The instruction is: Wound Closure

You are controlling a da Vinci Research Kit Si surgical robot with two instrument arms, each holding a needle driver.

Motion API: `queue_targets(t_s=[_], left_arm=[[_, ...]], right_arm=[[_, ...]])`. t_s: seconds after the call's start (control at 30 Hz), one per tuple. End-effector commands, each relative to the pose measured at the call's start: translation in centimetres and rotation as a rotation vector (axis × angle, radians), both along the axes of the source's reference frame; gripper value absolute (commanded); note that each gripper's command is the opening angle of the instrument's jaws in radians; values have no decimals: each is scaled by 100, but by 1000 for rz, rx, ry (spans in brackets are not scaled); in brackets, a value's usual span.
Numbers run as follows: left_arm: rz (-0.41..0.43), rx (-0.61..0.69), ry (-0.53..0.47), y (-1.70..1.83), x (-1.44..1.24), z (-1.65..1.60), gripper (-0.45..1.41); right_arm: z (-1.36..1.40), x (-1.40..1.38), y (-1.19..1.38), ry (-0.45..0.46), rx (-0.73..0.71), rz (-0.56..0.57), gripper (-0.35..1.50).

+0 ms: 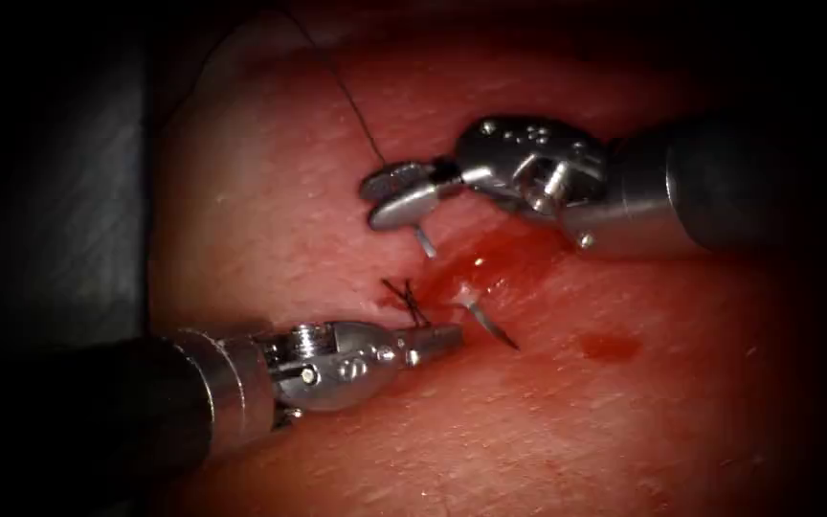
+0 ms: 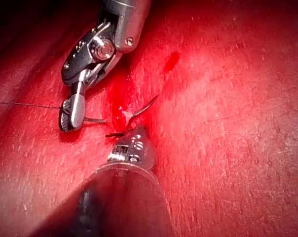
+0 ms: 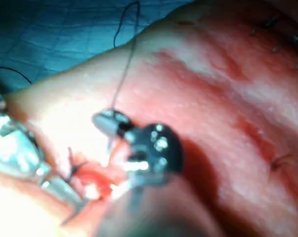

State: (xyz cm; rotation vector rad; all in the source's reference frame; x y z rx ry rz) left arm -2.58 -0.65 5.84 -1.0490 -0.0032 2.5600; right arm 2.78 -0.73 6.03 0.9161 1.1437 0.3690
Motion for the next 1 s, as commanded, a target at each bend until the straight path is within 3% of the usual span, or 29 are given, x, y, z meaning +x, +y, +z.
queue_targets(t_s=[0.03, 0.07, 0.53, 0.8, 1.0], left_arm=[[2, 2, -2, -3, -6, 6, -45], [3, 2, -3, -4, -5, 6, -45], [4, 1, -5, -6, -6, 6, -45], [5, 2, -6, -6, -5, 5, -45], [18, -10, -3, -7, -5, 3, -45]], right_arm=[[4, 5, -5, -7, 13, -6, -35], [3, 5, -4, -57, 31, 6, -35], [5, 3, -8, -252, 286, 23, -35], [-10, -11, -45, -264, 327, -30, -35], [-15, -18, -49, -241, 335, -27, -35]])
